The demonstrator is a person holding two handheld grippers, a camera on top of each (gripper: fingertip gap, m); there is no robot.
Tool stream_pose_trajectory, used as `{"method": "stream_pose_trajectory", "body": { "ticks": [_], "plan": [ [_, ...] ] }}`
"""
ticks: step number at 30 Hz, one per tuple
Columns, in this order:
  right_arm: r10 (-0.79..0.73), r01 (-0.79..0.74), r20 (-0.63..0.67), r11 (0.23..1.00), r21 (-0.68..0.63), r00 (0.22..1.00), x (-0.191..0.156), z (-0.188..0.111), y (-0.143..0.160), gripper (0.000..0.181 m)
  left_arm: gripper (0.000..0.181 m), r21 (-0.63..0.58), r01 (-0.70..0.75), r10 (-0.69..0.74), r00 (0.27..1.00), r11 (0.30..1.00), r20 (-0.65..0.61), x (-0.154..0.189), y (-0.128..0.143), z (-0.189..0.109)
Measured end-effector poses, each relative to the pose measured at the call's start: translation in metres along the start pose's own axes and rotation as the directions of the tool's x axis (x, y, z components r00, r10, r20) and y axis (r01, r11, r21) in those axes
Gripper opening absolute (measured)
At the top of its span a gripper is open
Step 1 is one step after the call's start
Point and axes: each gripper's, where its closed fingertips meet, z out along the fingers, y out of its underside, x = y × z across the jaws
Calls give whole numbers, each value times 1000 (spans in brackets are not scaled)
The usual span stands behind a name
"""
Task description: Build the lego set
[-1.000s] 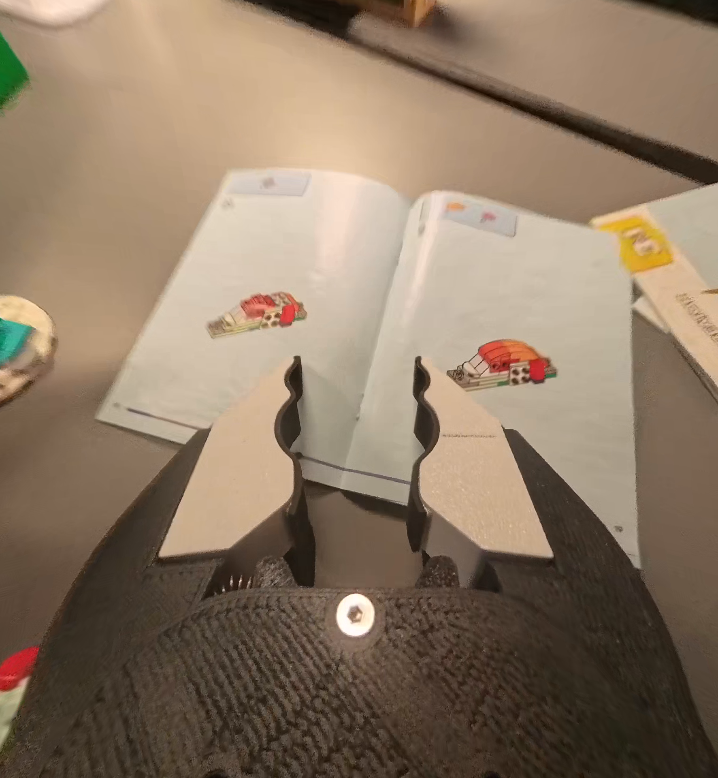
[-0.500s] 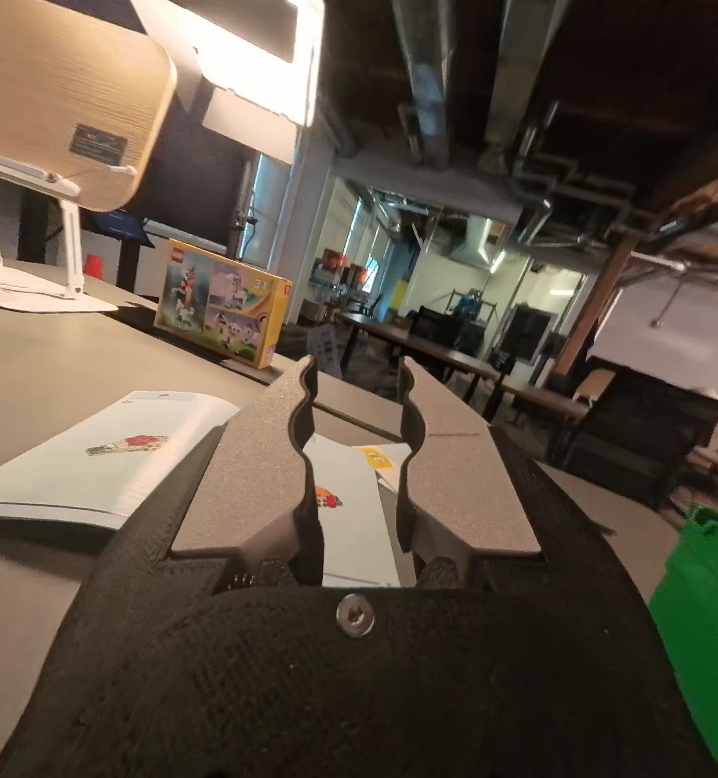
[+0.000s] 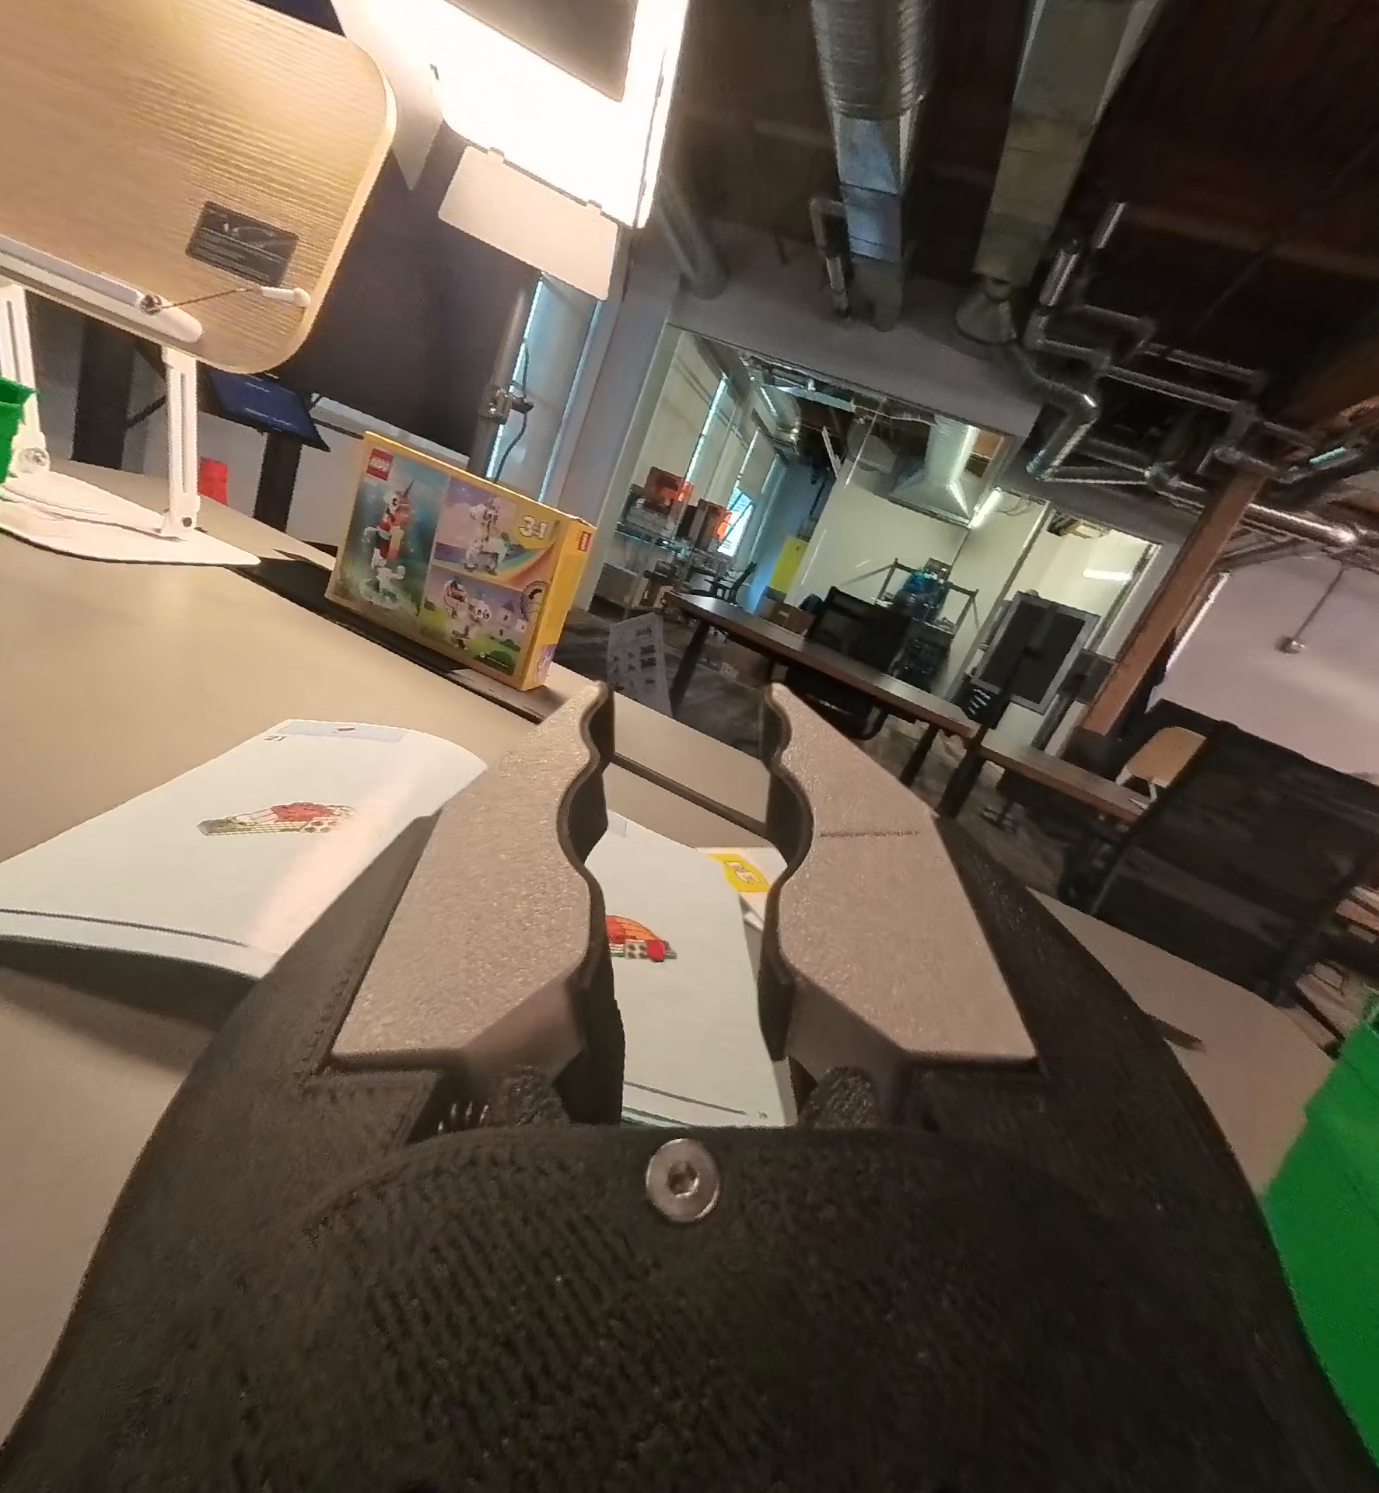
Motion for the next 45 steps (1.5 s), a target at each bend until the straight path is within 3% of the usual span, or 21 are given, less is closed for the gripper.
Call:
{"method": "stream_pose_trajectory", "body": {
  "ticks": [2,4,6,9,12,15,18,20,22,25,29,33,40,45],
  "plan": [
    [7,-7,-9,1000,-2,1000,2,0,0,35,68,-87,-68,83,979,994,187,-50,12,-24],
    [6,-6,-6,1000,-8,1000,1,1,1,35,67,-177,-62,107,961,982,257,-82,28,-39],
    [2,-2,-4,1000,-14,1000,0,2,3,35,57,-312,-72,148,963,947,227,-97,51,-44],
    [3,-3,-9,1000,-22,1000,1,3,4,34,52,-566,-120,261,949,815,175,-120,97,-49],
    [6,-7,-16,1000,-27,1000,3,3,5,32,43,-630,-78,202,971,773,128,-126,118,-42],
    [13,-14,-19,999,-34,1000,4,3,7,31,28,-657,-110,130,991,746,-18,-122,126,-28],
    [23,-23,-13,999,-35,1000,3,4,7,30,18,-736,-271,131,961,620,-243,-122,144,-20],
    [26,-27,-14,999,-34,1000,4,4,7,29,20,-782,-343,39,925,520,-379,-117,160,-16],
    [28,-28,-18,999,-30,999,4,3,6,28,22,-793,-421,-50,870,441,-490,-111,177,-13],
    [39,-40,-21,999,-28,999,6,2,6,28,26,-769,-567,-28,799,297,-600,-120,199,-10],
    [63,-63,-27,998,-19,998,9,2,5,27,23,-773,-615,-34,779,154,-627,-128,219,-8],
    [95,-95,-18,995,-10,995,10,1,5,25,9,-781,-624,3,781,14,-624,-140,232,-11],
    [115,-115,-9,993,1,993,11,0,4,24,26,-807,-587,-99,808,-67,-580,-133,242,-18],
    [121,-121,-2,993,6,993,10,0,3,22,26,-788,-604,-99,797,-117,-596,-133,246,-20]
  ]
}}
